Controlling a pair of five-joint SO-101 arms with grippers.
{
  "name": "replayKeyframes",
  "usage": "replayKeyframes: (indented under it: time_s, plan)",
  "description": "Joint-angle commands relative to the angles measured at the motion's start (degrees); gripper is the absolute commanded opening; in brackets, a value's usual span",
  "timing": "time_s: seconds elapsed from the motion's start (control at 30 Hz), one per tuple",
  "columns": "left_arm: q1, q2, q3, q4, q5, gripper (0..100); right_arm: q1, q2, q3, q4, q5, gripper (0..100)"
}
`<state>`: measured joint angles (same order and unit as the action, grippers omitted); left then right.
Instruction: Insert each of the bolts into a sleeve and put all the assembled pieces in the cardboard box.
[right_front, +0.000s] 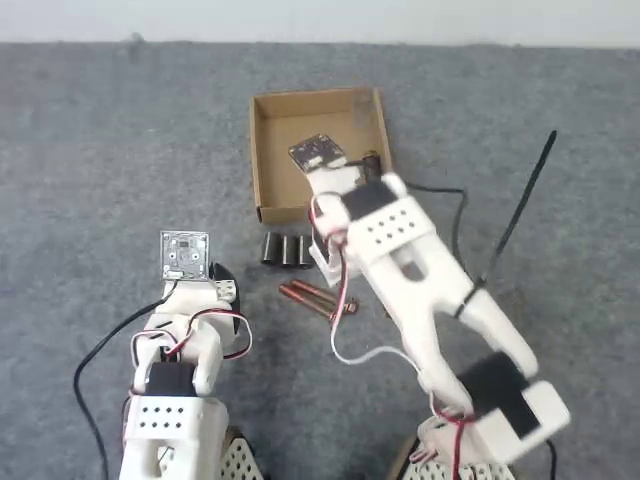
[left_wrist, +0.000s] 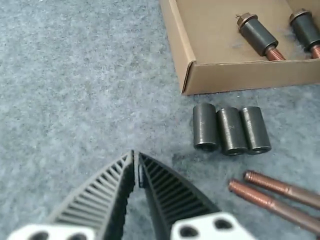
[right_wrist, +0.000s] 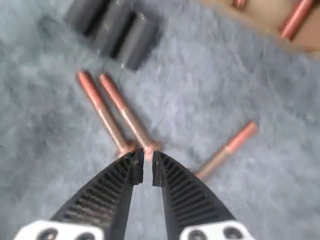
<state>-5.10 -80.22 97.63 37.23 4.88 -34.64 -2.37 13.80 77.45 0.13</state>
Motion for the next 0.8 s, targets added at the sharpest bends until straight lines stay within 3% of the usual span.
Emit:
replayKeyframes:
  time_s: [0.0,0.3,0.43,0.6,0.77]
  plan:
    - [0.1,0.2,-0.7,-1.2,-0.6,1,-0.4,-7.8,9.8,-15.4,-0.6,0.9]
    - [0.1,0.2,-0.7,-1.2,-0.6,1,-0.2,-8.0,19.1,-37.7,-1.1,1.0]
    - [0.1,0.2,-0.7,-1.1,-0.6,1,-1.0,-4.4,18.6,-40.7,-8.7,4.0]
    - [0.1,0.2,-0.7,-1.1,-0.6,1,-2.0,2.5,17.3,-41.7,-9.8,15.5]
    - [0.1,0.2,-0.7,-1.1,-0.6,1,-1.8,7.3,12.8,-41.8,-10.0,12.5]
